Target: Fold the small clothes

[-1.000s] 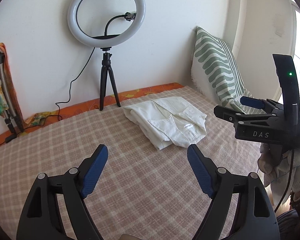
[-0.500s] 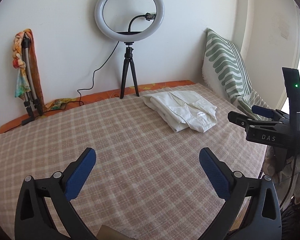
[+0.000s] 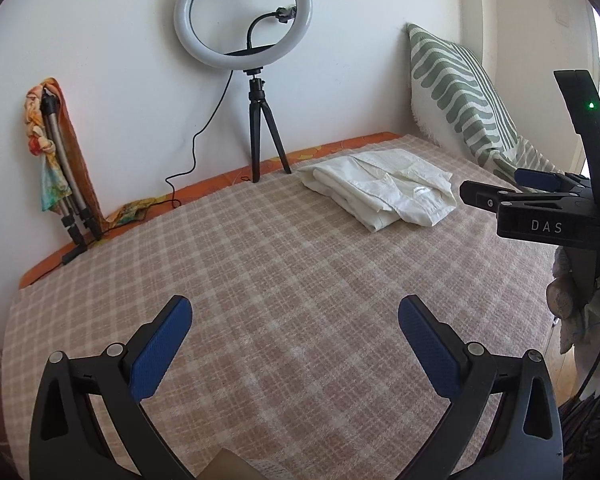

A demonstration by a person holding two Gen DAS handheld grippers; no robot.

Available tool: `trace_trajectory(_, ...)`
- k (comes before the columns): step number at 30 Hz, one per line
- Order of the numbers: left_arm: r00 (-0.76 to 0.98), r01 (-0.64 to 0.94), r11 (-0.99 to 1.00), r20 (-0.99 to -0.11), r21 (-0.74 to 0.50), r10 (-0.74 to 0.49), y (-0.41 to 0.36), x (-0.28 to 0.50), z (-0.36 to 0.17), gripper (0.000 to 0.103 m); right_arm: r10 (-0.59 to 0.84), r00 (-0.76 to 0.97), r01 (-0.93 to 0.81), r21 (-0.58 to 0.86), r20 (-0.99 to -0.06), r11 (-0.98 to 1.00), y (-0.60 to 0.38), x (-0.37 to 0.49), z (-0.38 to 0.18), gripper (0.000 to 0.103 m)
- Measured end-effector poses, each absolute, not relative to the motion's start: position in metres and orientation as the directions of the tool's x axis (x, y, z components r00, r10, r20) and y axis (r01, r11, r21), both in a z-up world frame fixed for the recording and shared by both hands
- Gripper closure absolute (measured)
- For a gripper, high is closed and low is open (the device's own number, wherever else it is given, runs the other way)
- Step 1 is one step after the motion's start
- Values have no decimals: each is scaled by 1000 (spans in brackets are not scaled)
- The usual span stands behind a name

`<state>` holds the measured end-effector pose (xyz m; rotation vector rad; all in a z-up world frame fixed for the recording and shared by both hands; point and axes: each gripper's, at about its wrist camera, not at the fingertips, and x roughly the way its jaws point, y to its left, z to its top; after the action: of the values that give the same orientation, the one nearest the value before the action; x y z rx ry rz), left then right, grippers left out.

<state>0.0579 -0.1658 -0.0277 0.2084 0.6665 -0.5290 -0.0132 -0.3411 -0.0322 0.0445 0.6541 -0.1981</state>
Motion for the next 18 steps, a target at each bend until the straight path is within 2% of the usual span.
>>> trace_trajectory(8, 624, 534, 845, -679, 9, -388, -168, 58, -41, 0, -170, 768, 213, -5, -617, 977, -343, -11, -35, 0)
trace_trajectory(18, 608, 533, 846, -689, -13, -394, -168, 59, -41, 0, -173, 763, 221, 0, -622, 975, -345, -12, -40, 0)
